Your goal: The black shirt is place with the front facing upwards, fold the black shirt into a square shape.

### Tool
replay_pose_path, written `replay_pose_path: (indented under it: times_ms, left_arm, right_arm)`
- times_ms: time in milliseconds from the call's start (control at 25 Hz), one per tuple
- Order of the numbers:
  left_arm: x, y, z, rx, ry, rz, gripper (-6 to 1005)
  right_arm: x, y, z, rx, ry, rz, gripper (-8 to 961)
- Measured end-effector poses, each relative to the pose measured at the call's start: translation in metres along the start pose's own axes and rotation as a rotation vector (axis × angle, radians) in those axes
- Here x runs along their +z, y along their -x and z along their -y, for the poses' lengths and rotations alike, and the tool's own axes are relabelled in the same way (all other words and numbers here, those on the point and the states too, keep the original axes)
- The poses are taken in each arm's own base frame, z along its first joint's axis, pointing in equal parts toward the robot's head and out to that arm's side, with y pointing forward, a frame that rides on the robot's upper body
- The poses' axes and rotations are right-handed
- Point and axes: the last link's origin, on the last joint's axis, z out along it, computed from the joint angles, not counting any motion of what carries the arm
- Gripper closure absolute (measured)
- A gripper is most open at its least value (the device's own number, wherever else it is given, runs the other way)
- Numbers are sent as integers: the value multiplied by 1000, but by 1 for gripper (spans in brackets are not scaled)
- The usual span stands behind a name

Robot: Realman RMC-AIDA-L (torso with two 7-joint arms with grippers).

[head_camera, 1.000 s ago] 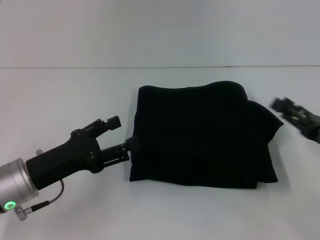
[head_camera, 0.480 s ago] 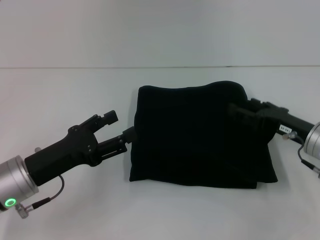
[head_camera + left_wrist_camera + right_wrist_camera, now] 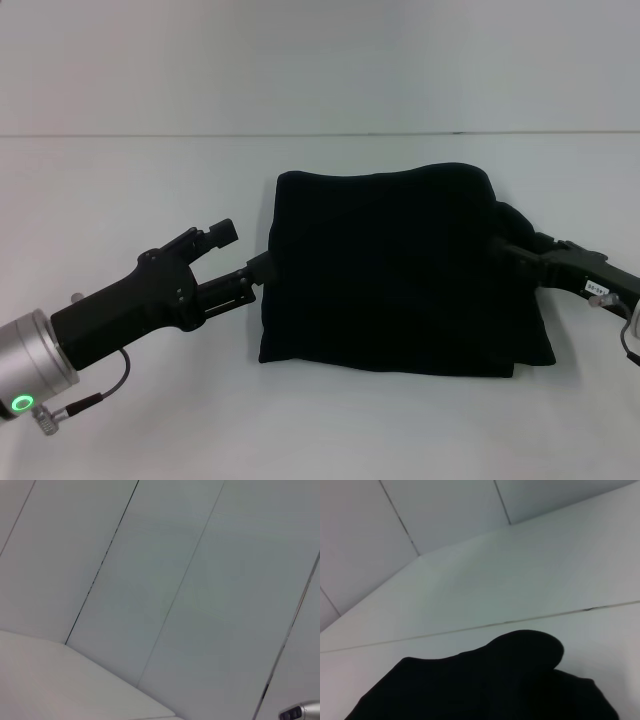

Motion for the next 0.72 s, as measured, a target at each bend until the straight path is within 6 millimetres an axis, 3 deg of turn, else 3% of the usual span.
replay_pose_path:
  times_ms: [440, 560, 720]
  left_arm:
    - [-1, 0, -1, -14, 5, -3, 63]
    - [0, 1, -1, -16, 4, -3, 62]
    - [1, 1, -1, -17, 4, -3, 62]
  right_arm:
    - [-12, 17, 2, -63, 17, 143, 38]
    - [-1, 26, -8, -138, 32, 182, 38]
    - [28, 33, -18, -180, 0, 122, 38]
